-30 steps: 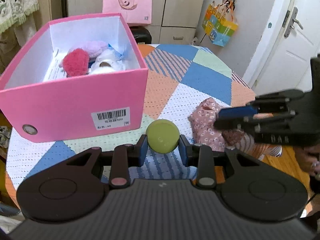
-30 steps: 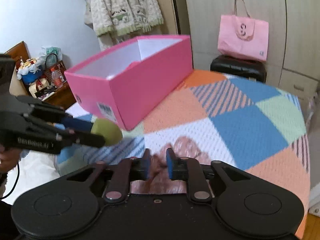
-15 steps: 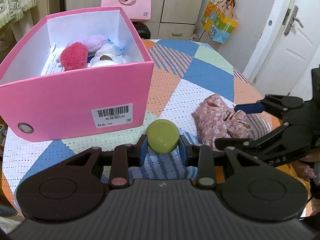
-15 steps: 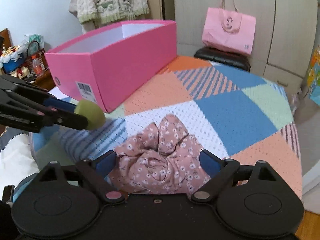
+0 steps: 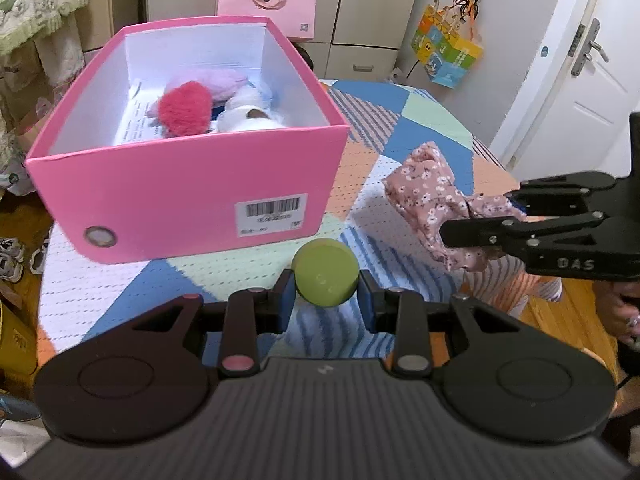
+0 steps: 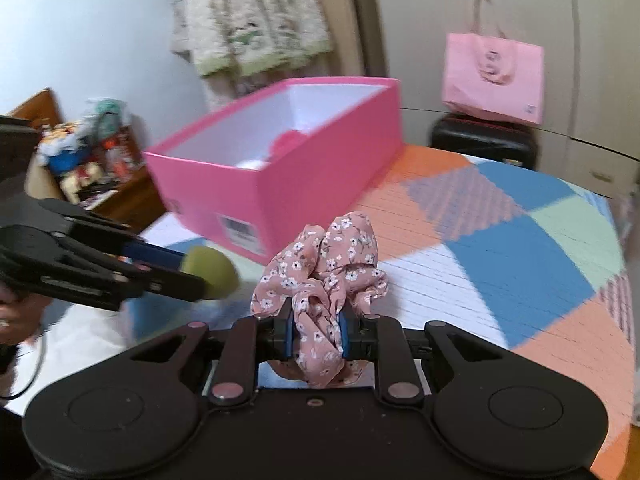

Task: Organize soft objects
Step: 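Lift the green sponge and pink scrunchie and carry them to the pink box, then lower the green sponge and pink scrunchie into the box, opening both grippers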

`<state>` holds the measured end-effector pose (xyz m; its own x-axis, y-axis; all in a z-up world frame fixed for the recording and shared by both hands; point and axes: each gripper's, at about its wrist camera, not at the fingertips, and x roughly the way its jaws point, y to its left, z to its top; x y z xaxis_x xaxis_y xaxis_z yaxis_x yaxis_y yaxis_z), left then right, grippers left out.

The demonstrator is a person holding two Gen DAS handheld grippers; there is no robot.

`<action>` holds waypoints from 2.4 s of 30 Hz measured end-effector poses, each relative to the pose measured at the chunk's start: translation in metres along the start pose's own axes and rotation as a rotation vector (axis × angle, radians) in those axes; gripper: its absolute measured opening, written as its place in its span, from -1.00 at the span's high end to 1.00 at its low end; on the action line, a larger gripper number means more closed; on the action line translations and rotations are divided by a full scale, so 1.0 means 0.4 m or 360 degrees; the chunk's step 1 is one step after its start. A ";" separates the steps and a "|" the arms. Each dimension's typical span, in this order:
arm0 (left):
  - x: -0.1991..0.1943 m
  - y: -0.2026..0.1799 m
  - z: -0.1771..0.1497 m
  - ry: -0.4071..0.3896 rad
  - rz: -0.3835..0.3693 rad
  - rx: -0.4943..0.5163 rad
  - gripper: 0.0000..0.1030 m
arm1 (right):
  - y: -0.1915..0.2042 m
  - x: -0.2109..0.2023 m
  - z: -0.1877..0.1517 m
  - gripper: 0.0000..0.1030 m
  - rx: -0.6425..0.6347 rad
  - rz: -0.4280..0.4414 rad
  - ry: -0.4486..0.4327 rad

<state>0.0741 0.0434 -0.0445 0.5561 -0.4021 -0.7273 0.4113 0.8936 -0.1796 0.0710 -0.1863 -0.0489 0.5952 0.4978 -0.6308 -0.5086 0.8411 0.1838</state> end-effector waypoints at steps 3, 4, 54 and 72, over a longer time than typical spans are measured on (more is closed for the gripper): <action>-0.028 0.019 -0.004 0.0002 0.0002 -0.0013 0.38 | 0.036 -0.005 0.022 0.53 -0.0028 0.0102 0.0016; -0.038 0.024 -0.004 -0.0004 0.0004 -0.0015 0.38 | 0.046 -0.007 0.028 0.53 -0.0034 0.0137 0.0020; 0.098 0.303 0.331 -0.0170 0.0363 0.0277 0.03 | 0.048 0.544 0.570 -0.13 0.0098 0.0298 0.0252; -0.058 0.234 0.236 -0.0280 0.0231 0.0125 -0.23 | 0.092 0.207 0.392 -0.14 -0.0130 0.0122 -0.0130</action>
<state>0.1679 0.1175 0.0181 0.7280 -0.3055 -0.6137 0.3691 0.9291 -0.0245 0.1992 -0.0808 0.0238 0.5996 0.5785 -0.5530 -0.6017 0.7815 0.1651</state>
